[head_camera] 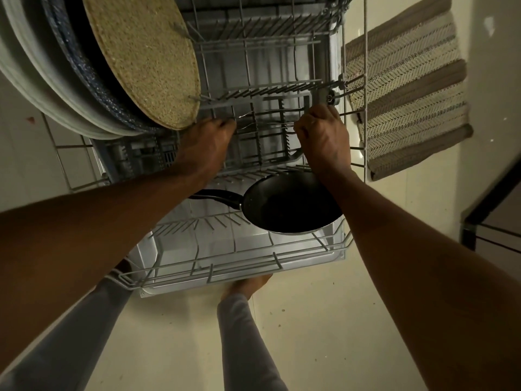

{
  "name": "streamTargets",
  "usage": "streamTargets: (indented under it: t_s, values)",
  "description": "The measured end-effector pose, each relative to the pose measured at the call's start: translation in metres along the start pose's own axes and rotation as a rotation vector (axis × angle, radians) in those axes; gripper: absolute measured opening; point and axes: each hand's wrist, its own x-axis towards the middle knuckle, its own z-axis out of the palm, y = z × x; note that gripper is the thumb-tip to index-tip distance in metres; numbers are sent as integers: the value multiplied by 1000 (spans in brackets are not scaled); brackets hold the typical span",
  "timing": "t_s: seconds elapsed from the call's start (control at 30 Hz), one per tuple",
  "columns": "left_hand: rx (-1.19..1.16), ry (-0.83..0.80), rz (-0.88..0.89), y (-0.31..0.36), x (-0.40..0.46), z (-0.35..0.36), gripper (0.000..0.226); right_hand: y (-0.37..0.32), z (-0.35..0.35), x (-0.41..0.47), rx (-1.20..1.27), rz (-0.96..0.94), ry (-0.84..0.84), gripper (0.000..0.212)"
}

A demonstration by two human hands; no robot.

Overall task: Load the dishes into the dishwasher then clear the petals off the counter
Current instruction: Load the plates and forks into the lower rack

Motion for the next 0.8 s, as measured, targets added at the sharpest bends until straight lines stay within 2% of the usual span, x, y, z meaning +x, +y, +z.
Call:
streamTargets:
  t_s: [0.17,0.3,0.43,0.6,0.8]
  values:
    - [-63,13,12,-1,0,-3,10,2,1,1,48,43,-32,10]
    - [-75,95,-9,1,4,-9,20,9,-1,4,124,54,-72,15]
    - [-58,8,47,-1,9,-8,10,15,-12,8,224,66,-63,19]
    - [-28,-18,45,-3,13,-8,13,25,-18,19,115,-9,-216,17]
    - [26,-55,41,3,19,-15,13,24,-20,26,36,-91,-285,17]
